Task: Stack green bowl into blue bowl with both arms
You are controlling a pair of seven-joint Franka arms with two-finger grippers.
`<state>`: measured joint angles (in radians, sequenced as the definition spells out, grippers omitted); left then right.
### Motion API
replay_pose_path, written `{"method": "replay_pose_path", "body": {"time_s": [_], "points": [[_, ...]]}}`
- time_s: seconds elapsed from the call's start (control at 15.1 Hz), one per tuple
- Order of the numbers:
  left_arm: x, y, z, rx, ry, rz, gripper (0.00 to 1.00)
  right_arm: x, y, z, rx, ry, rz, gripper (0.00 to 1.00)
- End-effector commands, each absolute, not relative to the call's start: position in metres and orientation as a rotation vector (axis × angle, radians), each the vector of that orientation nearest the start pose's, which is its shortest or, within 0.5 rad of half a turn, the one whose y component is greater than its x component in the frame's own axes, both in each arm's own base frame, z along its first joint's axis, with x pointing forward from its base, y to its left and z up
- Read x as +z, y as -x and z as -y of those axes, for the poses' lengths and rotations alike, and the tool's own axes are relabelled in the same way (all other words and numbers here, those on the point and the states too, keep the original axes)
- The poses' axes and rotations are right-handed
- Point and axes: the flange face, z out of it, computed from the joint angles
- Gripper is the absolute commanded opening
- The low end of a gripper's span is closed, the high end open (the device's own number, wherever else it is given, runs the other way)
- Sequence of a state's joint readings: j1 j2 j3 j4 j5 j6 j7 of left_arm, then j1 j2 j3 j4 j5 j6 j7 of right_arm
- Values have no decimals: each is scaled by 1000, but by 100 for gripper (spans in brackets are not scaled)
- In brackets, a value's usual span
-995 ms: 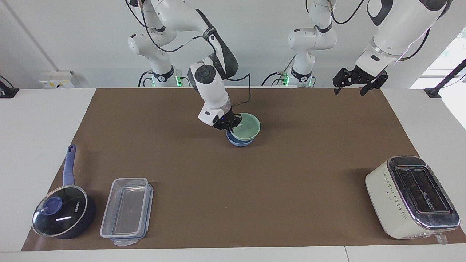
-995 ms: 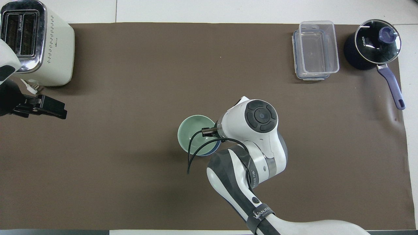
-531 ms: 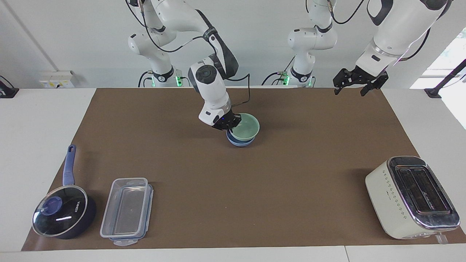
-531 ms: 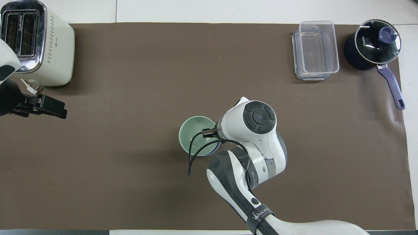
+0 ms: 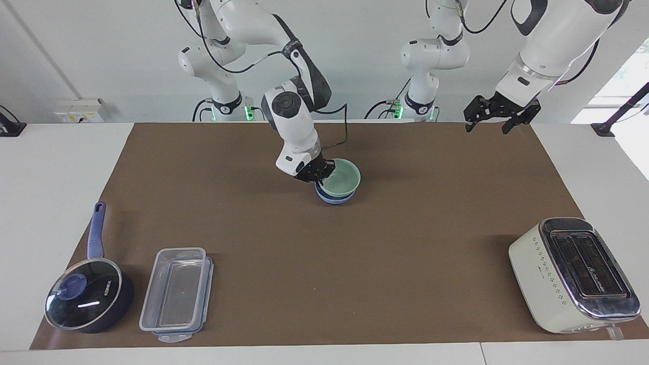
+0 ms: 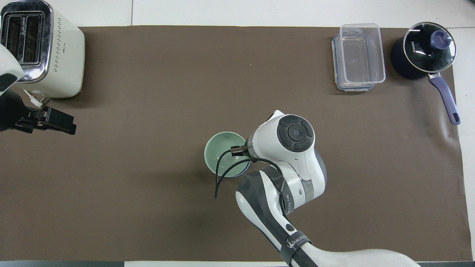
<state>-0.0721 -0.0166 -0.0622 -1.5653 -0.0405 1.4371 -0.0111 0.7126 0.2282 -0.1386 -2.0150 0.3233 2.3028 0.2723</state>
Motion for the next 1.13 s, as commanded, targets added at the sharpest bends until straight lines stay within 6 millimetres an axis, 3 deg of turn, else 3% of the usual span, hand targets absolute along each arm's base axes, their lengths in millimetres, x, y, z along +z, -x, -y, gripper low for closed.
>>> {"method": "replay_pose_path", "body": {"time_s": [0.0, 0.13, 0.2, 0.33, 0.4, 0.6, 0.8, 0.93, 1.06], "points": [[625, -527, 74, 154, 3141, -190, 100, 347, -499, -329, 9, 2917, 172, 0], [626, -528, 74, 142, 3141, -194, 100, 347, -499, -329, 9, 2917, 169, 0], [626, -528, 74, 142, 3141, -194, 100, 347, -499, -329, 10, 2917, 171, 5], [625, -528, 74, 141, 3139, -194, 100, 347, -500, -329, 10, 2918, 163, 77], [627, -528, 75, 139, 3138, -194, 100, 349, -500, -329, 8, 2916, 164, 100], [627, -523, 74, 139, 3096, -199, 100, 359, -505, -326, -1, 2913, 159, 100], [630, -514, 72, 130, 3096, -192, 100, 378, -521, -306, 4, 2918, 126, 100], [629, -514, 72, 132, 3097, -182, 100, 407, -545, -281, -31, 2986, 156, 100], [630, -515, 71, 127, 3099, -185, 100, 449, -569, -246, -15, 3048, 139, 100]]}}
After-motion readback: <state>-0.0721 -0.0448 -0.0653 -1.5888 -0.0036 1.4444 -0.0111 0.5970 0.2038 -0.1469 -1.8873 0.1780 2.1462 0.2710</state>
